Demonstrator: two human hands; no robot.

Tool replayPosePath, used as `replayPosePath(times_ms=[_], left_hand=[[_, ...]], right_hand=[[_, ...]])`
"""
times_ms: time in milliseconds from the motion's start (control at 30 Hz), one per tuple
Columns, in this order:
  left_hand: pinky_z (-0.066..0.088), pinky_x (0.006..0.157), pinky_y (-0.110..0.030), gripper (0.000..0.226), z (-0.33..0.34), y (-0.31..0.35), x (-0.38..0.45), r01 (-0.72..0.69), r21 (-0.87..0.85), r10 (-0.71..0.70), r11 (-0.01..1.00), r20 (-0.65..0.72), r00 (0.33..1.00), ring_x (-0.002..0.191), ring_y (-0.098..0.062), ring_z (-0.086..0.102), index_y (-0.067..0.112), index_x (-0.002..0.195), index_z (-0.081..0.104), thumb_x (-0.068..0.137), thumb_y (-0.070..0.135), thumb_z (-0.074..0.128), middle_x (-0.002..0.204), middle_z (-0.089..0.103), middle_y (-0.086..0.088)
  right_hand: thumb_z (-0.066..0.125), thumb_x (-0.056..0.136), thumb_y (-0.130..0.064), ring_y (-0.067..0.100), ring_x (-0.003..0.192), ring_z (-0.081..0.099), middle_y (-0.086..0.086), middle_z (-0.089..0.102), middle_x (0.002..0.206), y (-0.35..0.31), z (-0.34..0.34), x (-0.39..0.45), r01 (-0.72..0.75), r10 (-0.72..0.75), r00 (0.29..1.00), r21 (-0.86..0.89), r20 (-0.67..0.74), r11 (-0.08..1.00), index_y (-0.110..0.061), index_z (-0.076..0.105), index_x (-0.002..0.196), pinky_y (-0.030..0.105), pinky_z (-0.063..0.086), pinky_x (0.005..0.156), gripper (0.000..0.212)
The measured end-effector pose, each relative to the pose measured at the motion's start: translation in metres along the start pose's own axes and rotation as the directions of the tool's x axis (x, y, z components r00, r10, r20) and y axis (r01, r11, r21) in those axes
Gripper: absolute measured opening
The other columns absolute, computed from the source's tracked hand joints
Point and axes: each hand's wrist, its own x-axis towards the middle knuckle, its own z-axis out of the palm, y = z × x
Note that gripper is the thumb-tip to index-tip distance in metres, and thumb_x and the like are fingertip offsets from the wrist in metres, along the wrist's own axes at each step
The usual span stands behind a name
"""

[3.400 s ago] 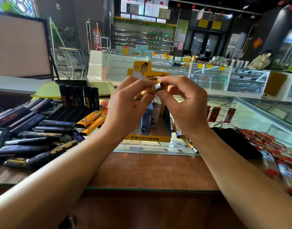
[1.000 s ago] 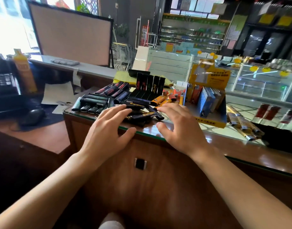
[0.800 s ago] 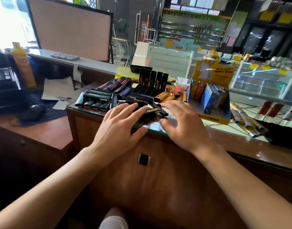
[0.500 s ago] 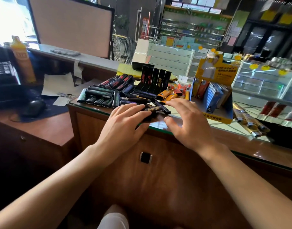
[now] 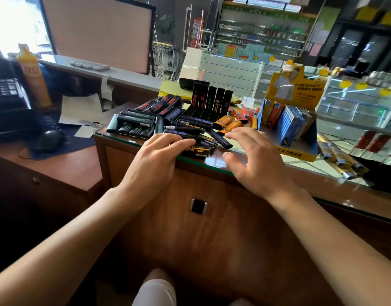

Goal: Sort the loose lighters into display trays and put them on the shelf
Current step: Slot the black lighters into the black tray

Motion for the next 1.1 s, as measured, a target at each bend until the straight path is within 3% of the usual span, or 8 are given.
replayPosePath(times_ms=[133,267,400,500,800,1100], left_hand=[[0.047,0.1,-0.041,0.038,0.003,0.003,-0.002,0.021,0.025,-0.021,0.999,-0.015,1.0,0.112,-0.026,0.059,0.007,0.116,0.069,0.087,0.005,0.044,0.116,0.065,-0.006],[0.036,0.112,-0.043,0.031,0.012,0.01,-0.004,0.05,0.108,-0.049,0.993,-0.017,0.999,0.127,-0.027,0.053,0.006,0.115,0.064,0.087,0.014,0.053,0.128,0.062,-0.008],[0.016,0.121,-0.049,0.074,0.015,0.011,-0.005,0.069,0.254,-0.111,0.965,0.156,0.982,0.15,-0.027,0.02,0.019,0.144,0.042,0.08,0.055,0.051,0.157,0.034,-0.005],[0.01,0.121,-0.049,0.087,0.015,0.009,-0.002,0.054,0.333,-0.138,0.941,0.235,0.962,0.151,-0.027,0.016,0.026,0.152,0.031,0.077,0.068,0.044,0.161,0.028,-0.003],[0.021,0.116,-0.053,0.065,0.016,0.01,-0.005,-0.007,0.308,-0.056,0.951,0.197,0.979,0.137,-0.028,0.037,0.022,0.144,0.043,0.087,0.054,0.047,0.14,0.047,0.0],[0.035,0.101,-0.049,0.05,0.013,0.005,0.002,-0.117,0.189,0.079,0.975,0.198,0.977,0.121,-0.027,0.044,0.025,0.13,0.051,0.086,0.049,0.051,0.123,0.053,0.001]], right_hand=[[0.053,0.088,-0.039,0.017,0.123,0.047,-0.003,0.056,0.131,-0.001,0.001,-0.001,0.004,-0.004,1.0,-0.003,0.008,1.0,-0.019,0.06,0.128,0.019,0.029,0.099,0.045],[0.053,0.088,-0.04,0.016,0.123,0.045,-0.002,0.056,0.132,-0.002,0.001,-0.001,0.012,-0.012,1.0,-0.025,0.013,1.0,-0.019,0.06,0.129,0.019,0.028,0.098,0.047],[0.053,0.087,-0.039,0.018,0.122,0.046,0.0,0.057,0.131,-0.002,0.001,-0.002,0.027,-0.027,1.0,-0.041,0.003,0.999,-0.017,0.06,0.129,0.021,0.029,0.098,0.048],[0.054,0.088,-0.038,0.022,0.124,0.047,0.002,0.058,0.132,-0.003,0.002,-0.002,0.06,-0.059,0.998,-0.082,0.012,0.995,-0.016,0.059,0.13,0.028,0.033,0.104,0.048],[0.034,0.094,-0.052,0.029,0.14,0.035,0.005,0.049,0.146,-0.005,0.002,-0.011,0.153,-0.122,0.984,-0.265,0.128,0.952,-0.019,0.049,0.143,0.048,0.03,0.115,0.061],[0.035,0.093,-0.051,0.028,0.14,0.035,0.006,0.048,0.146,-0.004,-0.001,-0.02,0.172,-0.131,0.98,-0.3,0.153,0.938,-0.02,0.047,0.144,0.048,0.028,0.116,0.061]])
